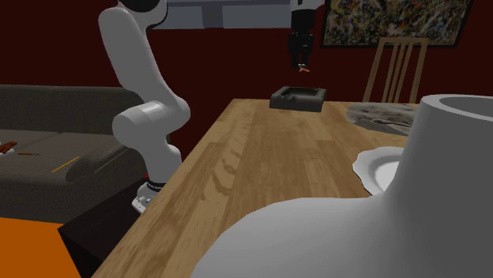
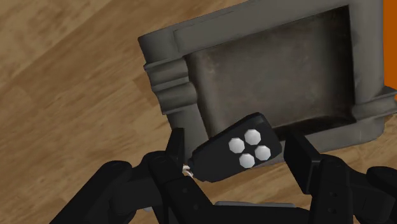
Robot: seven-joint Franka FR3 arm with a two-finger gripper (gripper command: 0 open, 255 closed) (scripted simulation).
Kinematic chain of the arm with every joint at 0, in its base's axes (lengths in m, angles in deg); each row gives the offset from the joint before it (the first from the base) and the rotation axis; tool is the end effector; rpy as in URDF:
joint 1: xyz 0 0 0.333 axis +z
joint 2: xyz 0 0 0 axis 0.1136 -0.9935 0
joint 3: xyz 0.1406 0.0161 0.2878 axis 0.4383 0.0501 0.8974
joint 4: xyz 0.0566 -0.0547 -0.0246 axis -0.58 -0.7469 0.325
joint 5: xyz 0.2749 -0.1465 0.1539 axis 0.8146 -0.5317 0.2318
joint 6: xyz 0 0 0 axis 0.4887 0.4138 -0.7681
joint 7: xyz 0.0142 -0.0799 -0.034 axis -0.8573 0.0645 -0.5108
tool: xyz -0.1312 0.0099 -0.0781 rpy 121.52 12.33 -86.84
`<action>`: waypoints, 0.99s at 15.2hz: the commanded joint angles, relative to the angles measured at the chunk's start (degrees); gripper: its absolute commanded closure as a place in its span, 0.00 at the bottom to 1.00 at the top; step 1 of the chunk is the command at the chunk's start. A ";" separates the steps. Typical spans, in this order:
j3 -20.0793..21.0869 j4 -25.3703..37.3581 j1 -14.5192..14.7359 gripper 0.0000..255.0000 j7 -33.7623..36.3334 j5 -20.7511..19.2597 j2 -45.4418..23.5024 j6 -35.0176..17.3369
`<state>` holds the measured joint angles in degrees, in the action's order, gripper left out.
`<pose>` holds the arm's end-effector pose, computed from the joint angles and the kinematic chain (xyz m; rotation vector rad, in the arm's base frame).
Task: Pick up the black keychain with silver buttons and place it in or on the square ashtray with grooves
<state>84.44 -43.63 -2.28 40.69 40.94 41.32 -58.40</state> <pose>0.2940 0.3333 0.5968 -3.1160 0.3432 -0.0371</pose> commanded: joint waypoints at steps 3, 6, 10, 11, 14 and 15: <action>6.71 8.00 1.25 1.00 8.79 -4.43 -8.37 0.75; 10.28 12.32 3.31 1.00 14.49 -8.59 -14.28 0.84; 9.87 8.11 3.09 1.00 13.83 -7.63 -12.99 -2.49; 9.80 7.12 3.05 1.00 13.70 -7.44 -12.72 -3.30; 9.64 4.25 2.97 1.00 13.37 -6.96 -12.07 -5.71; 9.60 3.34 2.96 1.00 13.28 -6.83 -11.89 -6.51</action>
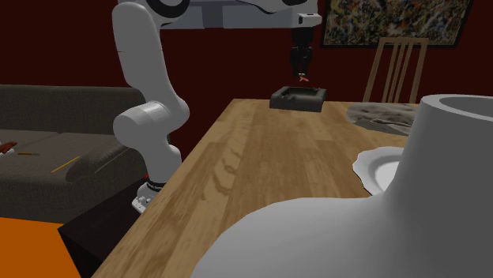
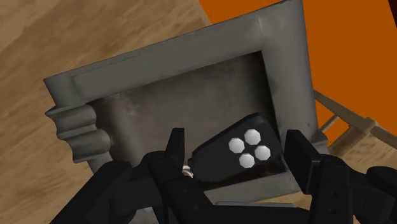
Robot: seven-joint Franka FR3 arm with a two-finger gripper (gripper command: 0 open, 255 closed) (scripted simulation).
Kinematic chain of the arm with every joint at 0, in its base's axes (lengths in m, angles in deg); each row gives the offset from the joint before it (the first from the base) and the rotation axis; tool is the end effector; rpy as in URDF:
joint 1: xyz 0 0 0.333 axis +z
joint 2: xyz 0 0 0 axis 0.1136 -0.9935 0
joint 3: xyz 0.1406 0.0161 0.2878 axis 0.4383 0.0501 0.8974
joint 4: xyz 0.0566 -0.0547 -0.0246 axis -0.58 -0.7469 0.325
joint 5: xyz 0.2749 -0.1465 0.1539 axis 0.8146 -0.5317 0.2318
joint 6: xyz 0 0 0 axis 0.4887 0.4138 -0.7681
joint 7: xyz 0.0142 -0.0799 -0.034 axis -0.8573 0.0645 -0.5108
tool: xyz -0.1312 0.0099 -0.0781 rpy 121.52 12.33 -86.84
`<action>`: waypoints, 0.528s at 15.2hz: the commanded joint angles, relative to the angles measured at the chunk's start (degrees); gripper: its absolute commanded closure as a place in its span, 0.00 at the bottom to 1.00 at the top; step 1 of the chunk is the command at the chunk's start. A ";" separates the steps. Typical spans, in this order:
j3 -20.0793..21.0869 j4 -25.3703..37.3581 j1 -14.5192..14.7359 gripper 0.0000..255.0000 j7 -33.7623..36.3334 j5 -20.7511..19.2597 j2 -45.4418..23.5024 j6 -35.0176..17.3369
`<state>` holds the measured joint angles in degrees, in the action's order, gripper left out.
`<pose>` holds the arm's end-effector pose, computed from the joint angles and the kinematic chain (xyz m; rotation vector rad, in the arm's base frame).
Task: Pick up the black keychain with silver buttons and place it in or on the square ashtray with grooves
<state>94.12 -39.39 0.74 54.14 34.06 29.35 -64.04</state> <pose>0.2868 0.4148 0.5600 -3.1135 0.3458 -0.0355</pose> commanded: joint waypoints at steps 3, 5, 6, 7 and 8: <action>-0.16 -3.55 -0.08 1.00 -0.38 0.36 0.47 -3.23; -0.18 -5.22 -0.07 1.00 -0.46 0.49 0.64 -4.79; -0.17 -6.00 -0.06 1.00 -0.49 0.53 0.70 -5.53; -0.18 -6.01 -0.07 1.00 -0.49 0.54 0.71 -5.53; -0.18 -6.00 -0.06 1.00 -0.49 0.53 0.70 -5.53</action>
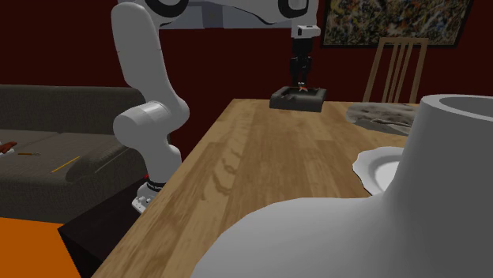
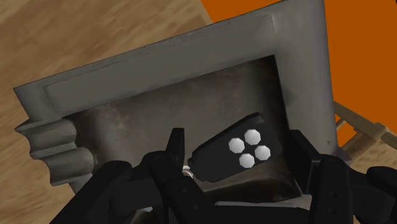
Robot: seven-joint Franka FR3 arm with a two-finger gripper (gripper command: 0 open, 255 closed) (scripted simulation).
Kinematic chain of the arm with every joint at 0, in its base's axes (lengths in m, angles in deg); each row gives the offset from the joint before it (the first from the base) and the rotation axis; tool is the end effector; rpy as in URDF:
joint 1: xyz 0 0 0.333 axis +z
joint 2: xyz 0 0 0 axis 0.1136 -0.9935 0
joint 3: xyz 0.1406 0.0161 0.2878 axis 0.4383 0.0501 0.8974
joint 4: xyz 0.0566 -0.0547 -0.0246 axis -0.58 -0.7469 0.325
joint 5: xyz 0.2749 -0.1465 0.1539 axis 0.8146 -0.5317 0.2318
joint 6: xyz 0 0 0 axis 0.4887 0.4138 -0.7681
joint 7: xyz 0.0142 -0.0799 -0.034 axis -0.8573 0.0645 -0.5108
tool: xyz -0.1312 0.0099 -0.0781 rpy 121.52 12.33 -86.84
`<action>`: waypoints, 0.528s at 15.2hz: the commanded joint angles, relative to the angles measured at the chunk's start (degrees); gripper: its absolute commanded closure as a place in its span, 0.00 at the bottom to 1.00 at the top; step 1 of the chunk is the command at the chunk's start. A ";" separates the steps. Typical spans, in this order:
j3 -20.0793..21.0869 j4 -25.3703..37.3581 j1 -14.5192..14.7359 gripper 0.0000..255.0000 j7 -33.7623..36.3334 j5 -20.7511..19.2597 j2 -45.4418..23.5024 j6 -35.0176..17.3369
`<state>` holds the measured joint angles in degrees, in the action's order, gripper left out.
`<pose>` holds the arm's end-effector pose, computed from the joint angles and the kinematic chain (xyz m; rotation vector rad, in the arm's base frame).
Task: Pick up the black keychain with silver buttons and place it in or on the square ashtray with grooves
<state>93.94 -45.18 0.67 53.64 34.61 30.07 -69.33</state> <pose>0.2880 0.4149 0.5286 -3.1135 0.3458 -0.0356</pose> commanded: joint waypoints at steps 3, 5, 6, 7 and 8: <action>0.01 -0.21 0.00 1.00 0.01 -0.02 -0.02 -0.24; 0.01 -0.21 0.00 1.00 0.01 -0.02 -0.02 -0.24; 0.01 -0.21 0.00 1.00 0.01 -0.02 -0.02 -0.23; 0.01 -0.21 0.00 0.00 0.01 -0.02 -0.02 -0.23; 0.01 -0.21 0.00 0.00 0.01 -0.02 -0.02 -0.23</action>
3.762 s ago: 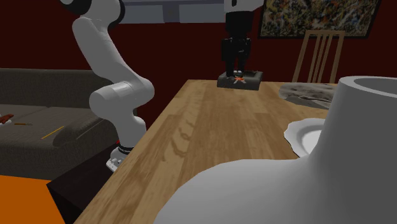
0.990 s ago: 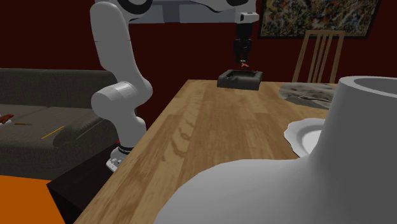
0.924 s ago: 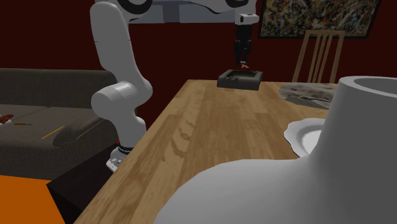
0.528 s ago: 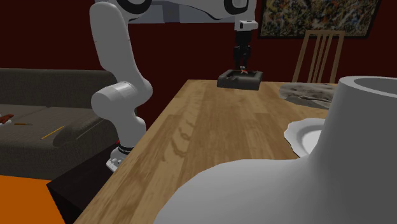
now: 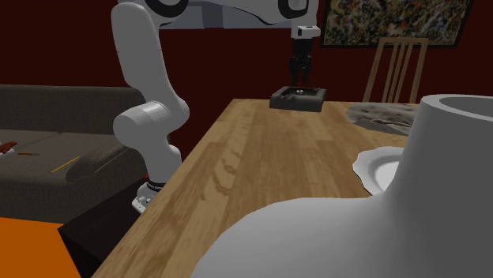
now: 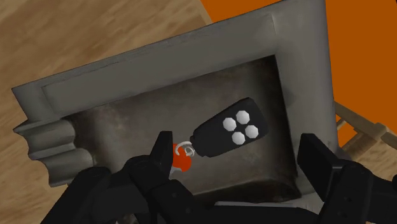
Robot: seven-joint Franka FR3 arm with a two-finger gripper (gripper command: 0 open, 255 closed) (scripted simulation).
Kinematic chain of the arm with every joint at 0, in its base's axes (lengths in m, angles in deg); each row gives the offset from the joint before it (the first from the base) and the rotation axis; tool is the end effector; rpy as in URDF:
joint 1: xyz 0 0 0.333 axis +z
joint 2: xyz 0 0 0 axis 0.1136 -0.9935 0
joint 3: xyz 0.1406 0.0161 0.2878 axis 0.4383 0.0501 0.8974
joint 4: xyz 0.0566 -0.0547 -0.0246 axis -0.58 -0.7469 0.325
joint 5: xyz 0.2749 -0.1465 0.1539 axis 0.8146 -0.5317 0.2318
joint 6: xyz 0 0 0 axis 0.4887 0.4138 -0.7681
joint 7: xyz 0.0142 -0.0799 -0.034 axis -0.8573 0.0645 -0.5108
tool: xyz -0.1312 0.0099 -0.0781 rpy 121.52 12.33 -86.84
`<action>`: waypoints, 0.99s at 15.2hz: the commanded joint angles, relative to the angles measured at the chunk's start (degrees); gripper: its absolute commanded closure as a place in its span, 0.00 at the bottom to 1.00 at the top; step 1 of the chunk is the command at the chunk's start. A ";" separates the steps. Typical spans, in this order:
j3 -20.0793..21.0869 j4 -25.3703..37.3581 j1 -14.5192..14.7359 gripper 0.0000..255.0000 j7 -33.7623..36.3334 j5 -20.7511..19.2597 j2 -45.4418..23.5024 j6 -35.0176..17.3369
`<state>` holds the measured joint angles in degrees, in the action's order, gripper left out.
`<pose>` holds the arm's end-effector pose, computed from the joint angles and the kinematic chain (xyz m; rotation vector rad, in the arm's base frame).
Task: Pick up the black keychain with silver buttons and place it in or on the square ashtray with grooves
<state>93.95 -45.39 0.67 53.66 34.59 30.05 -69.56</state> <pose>0.2882 0.4150 0.5273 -3.1134 0.3461 -0.0358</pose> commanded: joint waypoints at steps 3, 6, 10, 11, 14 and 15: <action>0.00 0.00 0.00 0.00 0.00 0.00 0.00 0.00; 0.04 4.13 -0.01 0.00 0.21 -0.27 -0.35 3.89; 0.23 8.18 0.05 0.00 0.60 -0.81 -1.07 7.44; 0.23 8.19 0.05 0.00 0.61 -0.81 -1.08 7.44; 0.23 8.20 0.05 0.00 0.61 -0.82 -1.08 7.44; 0.23 8.20 0.05 0.00 0.61 -0.82 -1.08 7.44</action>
<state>94.18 -37.20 0.73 54.27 33.77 28.97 -62.14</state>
